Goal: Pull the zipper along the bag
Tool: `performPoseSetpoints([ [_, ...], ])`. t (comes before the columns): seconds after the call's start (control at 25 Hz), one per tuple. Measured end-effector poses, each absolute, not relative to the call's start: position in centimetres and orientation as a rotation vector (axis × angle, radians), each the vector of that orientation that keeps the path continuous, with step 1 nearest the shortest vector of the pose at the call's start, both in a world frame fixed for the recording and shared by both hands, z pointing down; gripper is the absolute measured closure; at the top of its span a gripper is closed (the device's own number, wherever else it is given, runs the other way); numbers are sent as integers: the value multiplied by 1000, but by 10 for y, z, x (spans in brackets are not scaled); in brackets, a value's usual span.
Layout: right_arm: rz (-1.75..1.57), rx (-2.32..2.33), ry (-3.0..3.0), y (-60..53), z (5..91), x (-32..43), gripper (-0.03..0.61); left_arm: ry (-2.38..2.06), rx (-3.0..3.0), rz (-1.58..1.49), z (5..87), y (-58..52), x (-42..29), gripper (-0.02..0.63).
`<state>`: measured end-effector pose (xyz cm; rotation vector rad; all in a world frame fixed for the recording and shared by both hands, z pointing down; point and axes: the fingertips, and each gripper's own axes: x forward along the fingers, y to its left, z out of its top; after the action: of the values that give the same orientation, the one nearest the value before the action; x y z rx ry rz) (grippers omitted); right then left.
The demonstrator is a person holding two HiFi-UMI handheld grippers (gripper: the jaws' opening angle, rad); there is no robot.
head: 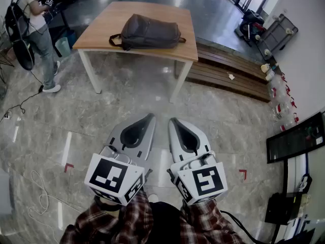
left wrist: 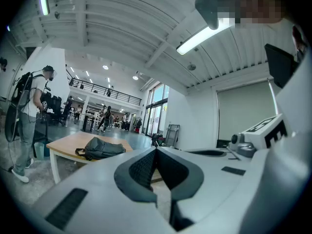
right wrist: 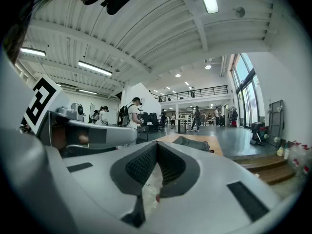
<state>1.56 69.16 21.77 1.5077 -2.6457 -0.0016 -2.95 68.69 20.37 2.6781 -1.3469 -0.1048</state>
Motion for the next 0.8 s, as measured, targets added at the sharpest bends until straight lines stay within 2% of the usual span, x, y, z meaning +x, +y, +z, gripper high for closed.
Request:
performPoseSetpoints([
  [0.4,-18,1536,-2639,546,203,-37,569,-1309,2722,-85,188,541,-76,606],
  [0.8,90,1567,-2589,409,232,-39,569,-1255,2678,-3,220,405,-83,606],
])
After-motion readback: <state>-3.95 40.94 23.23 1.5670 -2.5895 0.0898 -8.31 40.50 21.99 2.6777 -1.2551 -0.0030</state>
